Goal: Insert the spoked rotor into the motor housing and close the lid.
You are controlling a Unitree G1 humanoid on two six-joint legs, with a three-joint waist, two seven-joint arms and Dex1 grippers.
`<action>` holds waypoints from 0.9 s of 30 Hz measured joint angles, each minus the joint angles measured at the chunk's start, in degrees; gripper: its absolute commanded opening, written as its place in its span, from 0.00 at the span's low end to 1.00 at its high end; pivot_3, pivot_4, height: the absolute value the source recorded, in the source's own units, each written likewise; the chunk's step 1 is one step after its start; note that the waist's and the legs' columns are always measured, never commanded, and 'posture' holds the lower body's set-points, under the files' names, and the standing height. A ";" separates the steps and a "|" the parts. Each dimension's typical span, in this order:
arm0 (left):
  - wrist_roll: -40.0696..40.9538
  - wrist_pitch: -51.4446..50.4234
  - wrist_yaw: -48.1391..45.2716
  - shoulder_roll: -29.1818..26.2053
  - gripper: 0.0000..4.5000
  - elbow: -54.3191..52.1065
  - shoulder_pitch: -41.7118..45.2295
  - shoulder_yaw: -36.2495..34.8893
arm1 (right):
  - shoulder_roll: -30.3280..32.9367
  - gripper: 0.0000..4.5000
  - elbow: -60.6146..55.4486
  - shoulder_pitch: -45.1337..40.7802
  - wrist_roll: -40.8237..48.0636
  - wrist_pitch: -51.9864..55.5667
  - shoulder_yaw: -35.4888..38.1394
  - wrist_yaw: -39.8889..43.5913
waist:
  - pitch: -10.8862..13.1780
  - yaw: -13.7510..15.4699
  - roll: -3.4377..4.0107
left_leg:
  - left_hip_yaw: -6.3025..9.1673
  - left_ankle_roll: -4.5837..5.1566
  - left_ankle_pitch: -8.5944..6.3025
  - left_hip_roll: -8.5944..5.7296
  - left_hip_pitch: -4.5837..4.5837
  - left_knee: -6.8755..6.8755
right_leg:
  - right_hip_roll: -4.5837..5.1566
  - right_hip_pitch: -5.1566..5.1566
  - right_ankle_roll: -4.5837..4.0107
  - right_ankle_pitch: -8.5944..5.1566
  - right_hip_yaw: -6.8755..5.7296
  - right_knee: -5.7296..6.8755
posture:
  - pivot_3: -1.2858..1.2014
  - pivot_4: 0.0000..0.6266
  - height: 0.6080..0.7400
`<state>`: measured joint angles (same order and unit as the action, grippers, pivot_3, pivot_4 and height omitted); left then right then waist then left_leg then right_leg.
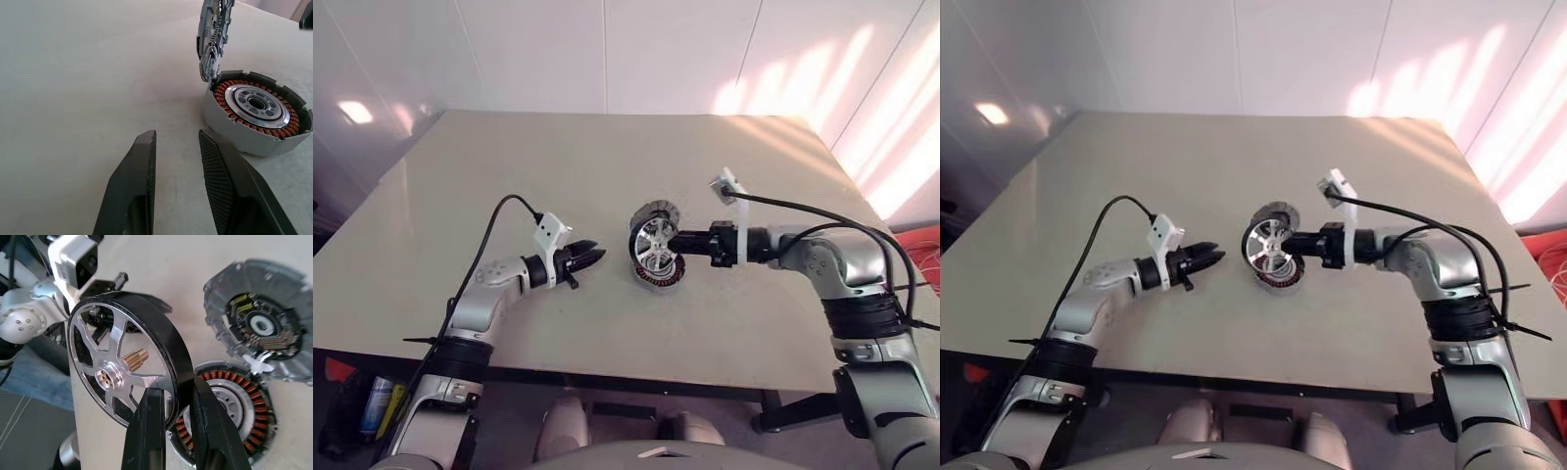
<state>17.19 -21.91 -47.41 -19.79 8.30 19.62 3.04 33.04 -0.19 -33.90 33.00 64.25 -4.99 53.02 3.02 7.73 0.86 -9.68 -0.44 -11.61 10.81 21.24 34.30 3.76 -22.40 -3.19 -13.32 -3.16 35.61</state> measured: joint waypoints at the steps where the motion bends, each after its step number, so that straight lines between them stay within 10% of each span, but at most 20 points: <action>1: 0.21 -0.31 0.28 -0.08 0.33 -0.13 -0.11 -0.32 | 0.01 0.09 0.93 -1.16 -0.68 1.44 -1.98 -0.65 | 0.00 -0.12 0.00 | 0.00 -0.01 0.00 0.01 -0.02 0.00 | 0.00 0.00 0.00 0.00 0.00 0.01 | 0.52 0.00 1.00; 27: -0.80 3.85 1.41 1.28 0.33 2.86 -2.17 0.87 | 4.24 0.09 18.42 -12.38 -16.52 -11.57 -16.34 10.42 | 0.05 -0.43 -0.07 | -0.02 -0.12 0.07 0.02 -0.07 -0.01 | 0.02 -0.01 -0.06 0.05 0.00 0.07 | 0.52 0.00 1.00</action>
<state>16.39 -18.07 -46.00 -18.51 11.15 17.45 3.91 37.27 18.23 -46.29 16.48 52.67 -21.34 63.44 3.07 7.30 0.79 -9.70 -0.56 -11.55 10.83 21.17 34.29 3.78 -22.42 -3.25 -13.27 -3.16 35.69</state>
